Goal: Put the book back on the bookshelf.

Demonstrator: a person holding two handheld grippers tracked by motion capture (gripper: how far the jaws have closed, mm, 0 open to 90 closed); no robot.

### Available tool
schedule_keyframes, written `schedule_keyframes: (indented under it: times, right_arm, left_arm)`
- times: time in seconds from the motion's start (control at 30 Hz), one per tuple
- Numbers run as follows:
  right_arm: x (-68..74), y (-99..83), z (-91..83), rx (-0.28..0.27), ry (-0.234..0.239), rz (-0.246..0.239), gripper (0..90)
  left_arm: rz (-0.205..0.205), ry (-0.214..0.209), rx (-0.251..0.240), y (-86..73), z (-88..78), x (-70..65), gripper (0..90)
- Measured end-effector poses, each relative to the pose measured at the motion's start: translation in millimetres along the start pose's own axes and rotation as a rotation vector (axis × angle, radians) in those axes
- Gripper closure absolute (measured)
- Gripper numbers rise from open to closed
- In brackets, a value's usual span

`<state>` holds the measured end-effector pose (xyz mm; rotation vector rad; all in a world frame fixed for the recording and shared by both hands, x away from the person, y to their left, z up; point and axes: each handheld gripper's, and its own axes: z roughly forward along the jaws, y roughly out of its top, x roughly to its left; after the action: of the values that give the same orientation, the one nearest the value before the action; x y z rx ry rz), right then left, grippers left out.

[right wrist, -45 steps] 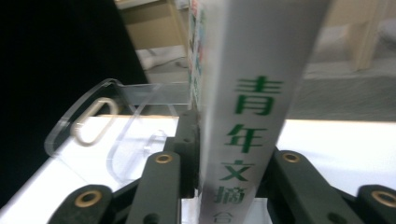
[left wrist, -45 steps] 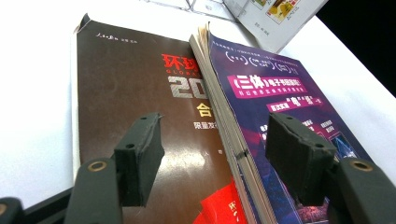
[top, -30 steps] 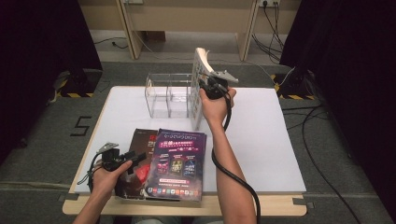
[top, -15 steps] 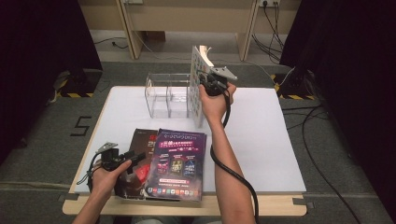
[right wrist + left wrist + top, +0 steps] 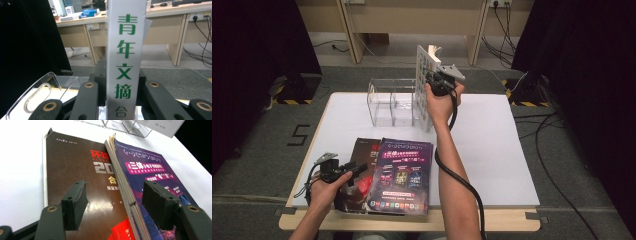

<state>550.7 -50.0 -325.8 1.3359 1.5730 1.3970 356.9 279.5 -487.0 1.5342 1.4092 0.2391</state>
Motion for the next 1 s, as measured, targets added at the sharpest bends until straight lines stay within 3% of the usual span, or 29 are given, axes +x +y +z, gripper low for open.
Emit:
schedule_keyframes:
  times: [0.43, 0.57, 0.73, 0.87, 1.0]
  right_arm:
    - [4.6, 16.0, 12.2, -0.056, -0.008, -0.001, 73.9]
    - [10.7, 9.3, 15.2, -0.060, -0.014, -0.037, 73.7]
    - [11.9, -5.6, 18.7, -0.042, -0.007, -0.040, 73.7]
    - [15.5, -12.9, 13.6, -0.036, -0.012, -0.082, 73.4]
    - [13.9, -16.6, 4.3, -0.010, 0.001, -0.083, 72.9]
  left_arm:
    - [0.000, 0.000, -0.005, 1.3, -1.1, 0.4, 35.7]
    - [0.002, 0.002, -0.004, 1.1, -0.7, 1.3, 35.7]
    - [0.004, 0.000, -0.003, 0.8, -1.6, 0.4, 35.8]
    - [0.004, 0.002, -0.004, 0.9, -1.4, 0.7, 35.8]
    - [0.006, 0.005, -0.001, 0.1, -0.8, 0.2, 35.7]
